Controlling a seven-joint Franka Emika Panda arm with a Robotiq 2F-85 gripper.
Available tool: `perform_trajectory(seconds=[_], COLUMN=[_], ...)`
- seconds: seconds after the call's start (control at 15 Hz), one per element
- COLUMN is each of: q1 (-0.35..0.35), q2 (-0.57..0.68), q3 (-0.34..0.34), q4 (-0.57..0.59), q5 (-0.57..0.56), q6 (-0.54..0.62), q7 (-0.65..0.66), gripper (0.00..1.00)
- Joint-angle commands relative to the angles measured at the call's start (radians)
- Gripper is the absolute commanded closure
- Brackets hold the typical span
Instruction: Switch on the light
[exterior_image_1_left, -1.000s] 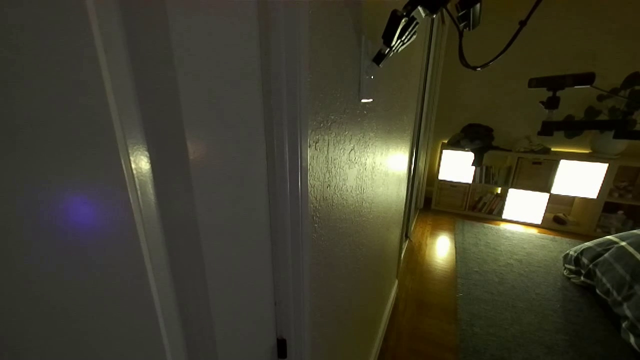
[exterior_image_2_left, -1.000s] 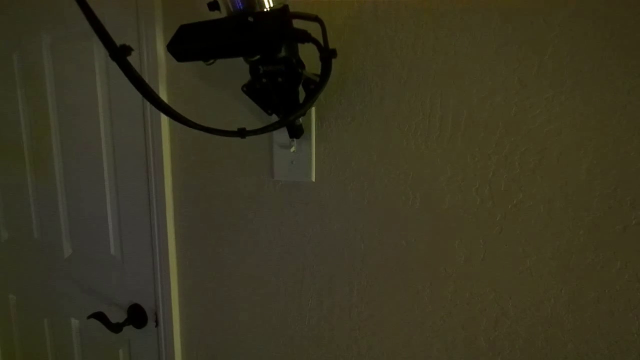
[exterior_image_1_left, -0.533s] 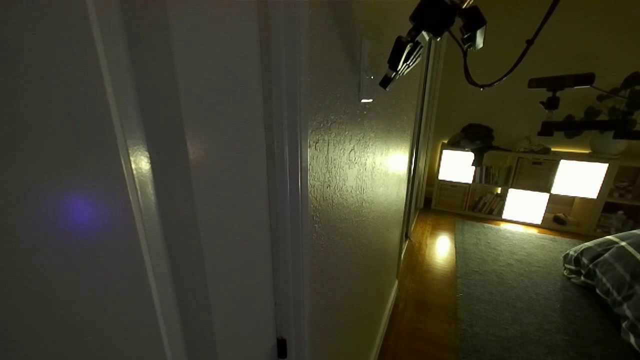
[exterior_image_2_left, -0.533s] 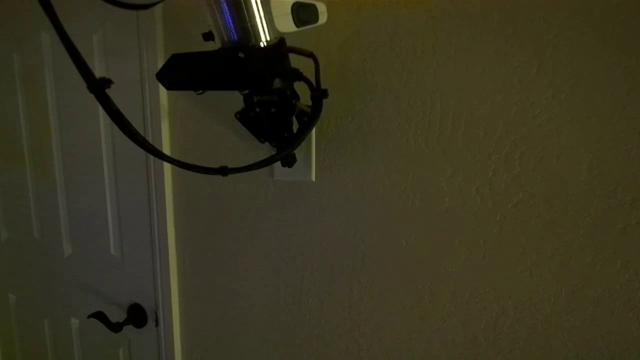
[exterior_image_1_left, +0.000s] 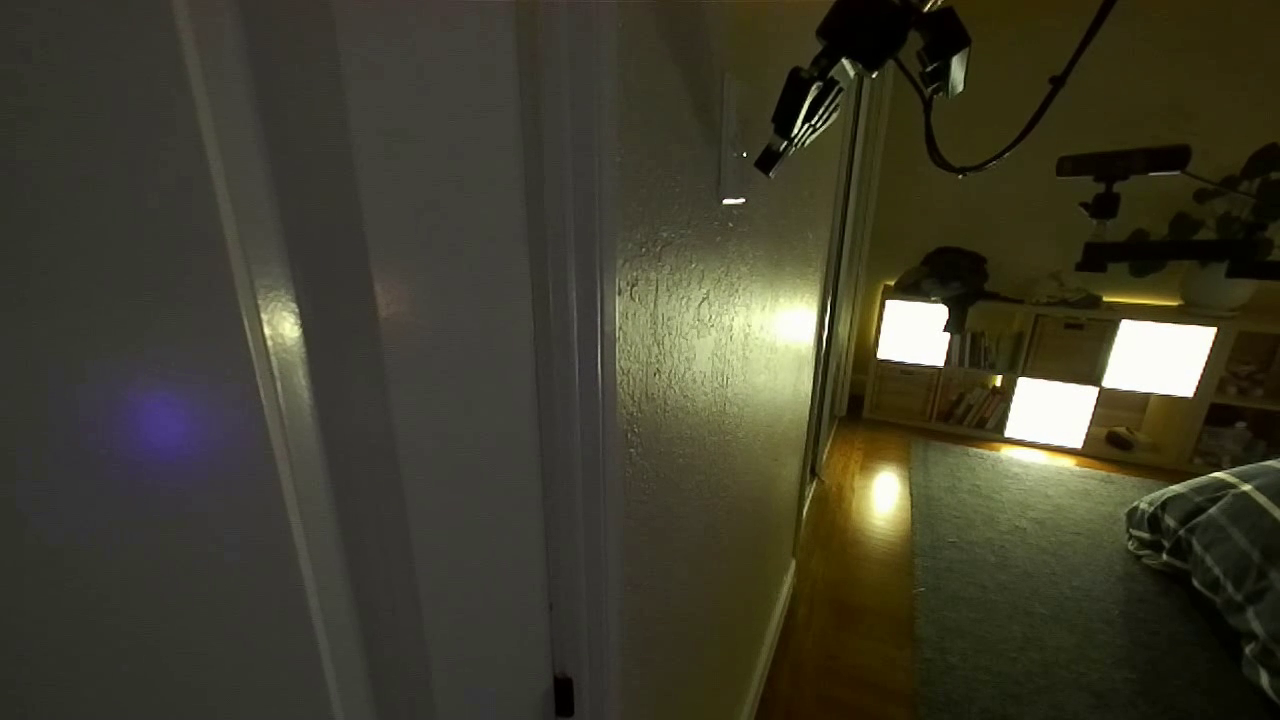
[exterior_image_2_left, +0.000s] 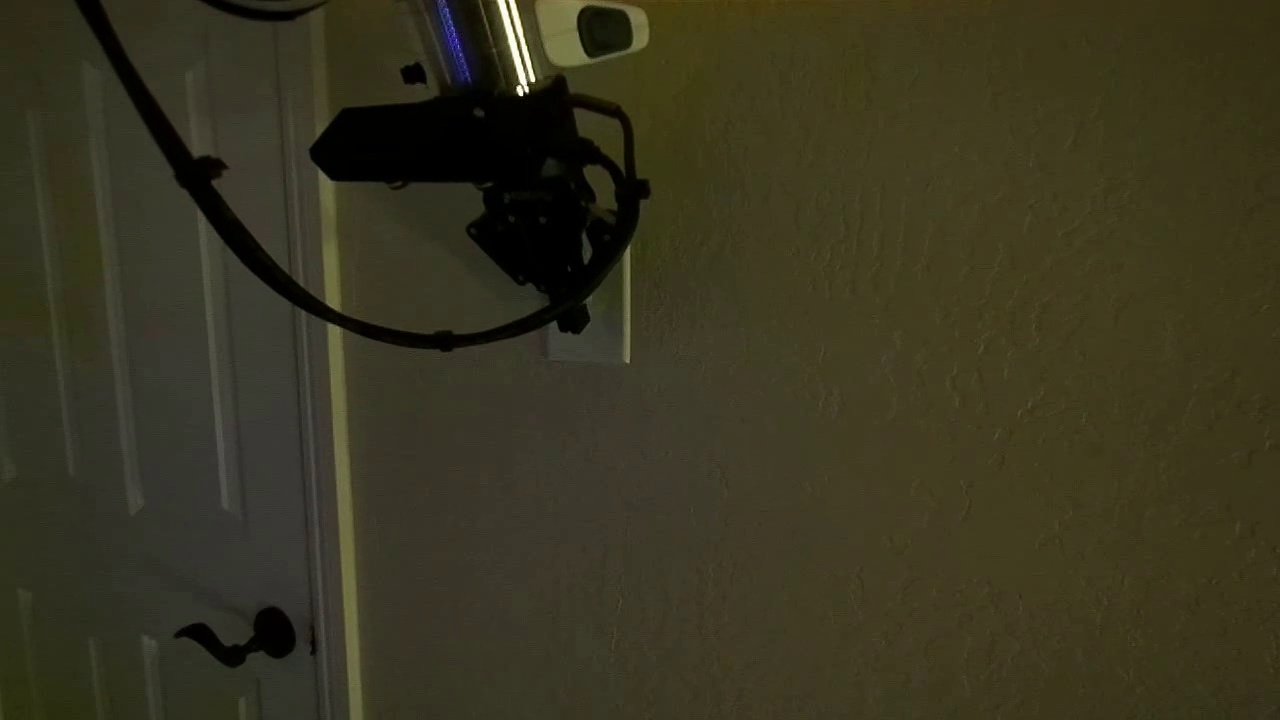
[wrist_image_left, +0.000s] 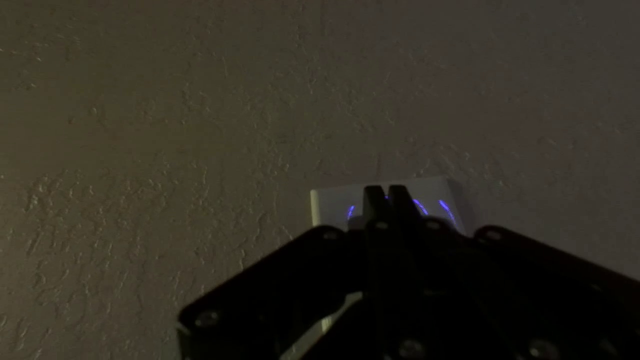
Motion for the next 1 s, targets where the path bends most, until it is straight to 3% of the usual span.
perform_trajectory(seconds=[0.0,0.93], q1=[-0.005,-0.004], q2=[-0.011,0.023], q3=[0.006,0.023], q4=[0.0,0.069], q5=[0.039,0.046], q6=[0.021,0.009], q7=[-0.022,-0.047], gripper=[0.92,0.93])
